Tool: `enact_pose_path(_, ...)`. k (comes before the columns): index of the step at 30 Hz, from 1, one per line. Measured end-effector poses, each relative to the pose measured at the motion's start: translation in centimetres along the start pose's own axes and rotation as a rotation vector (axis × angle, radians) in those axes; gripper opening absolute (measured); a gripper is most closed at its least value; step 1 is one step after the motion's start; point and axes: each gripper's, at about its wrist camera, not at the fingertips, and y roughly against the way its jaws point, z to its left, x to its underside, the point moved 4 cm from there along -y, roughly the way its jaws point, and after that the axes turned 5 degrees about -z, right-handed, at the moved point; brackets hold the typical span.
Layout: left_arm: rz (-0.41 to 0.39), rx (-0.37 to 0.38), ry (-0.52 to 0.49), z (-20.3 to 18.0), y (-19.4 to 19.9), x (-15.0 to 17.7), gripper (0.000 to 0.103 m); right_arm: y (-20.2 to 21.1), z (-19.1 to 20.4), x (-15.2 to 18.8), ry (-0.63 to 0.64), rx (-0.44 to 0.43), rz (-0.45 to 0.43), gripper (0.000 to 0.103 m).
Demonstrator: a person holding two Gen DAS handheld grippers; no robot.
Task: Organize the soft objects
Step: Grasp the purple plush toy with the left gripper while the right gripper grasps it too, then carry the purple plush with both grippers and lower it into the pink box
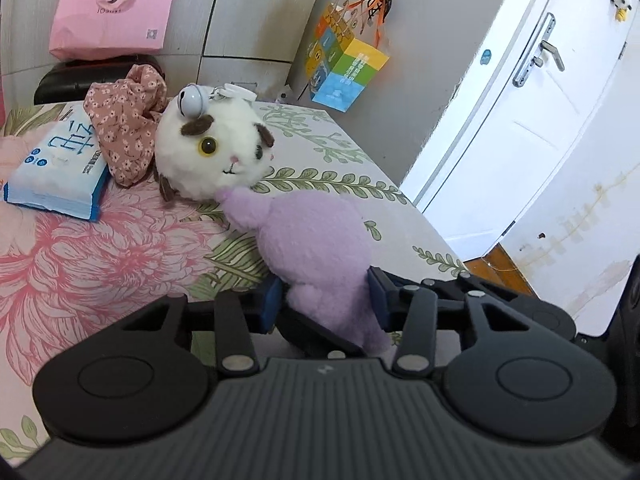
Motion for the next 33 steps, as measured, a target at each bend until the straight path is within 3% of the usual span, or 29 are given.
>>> enact_pose_path(9,-0.031,-0.031,-0.015,-0.5,1.0,0.5,0.044,0.5,0.5,0.6,-0.005,0.003,-0.049,0.057)
enact_pose_path(25,-0.027,-0.126,-0.085,-2.1,6.2,1.7,0.044,3.6,3.0,0.3,-0.044,-0.086,-0.011,0.056)
enact_pose_path(33,-0.051,-0.123,-0.088,-2.4,10.2,2.4,0.043,6.0,4.7,-0.4,-0.035,-0.149,0.008,0.057)
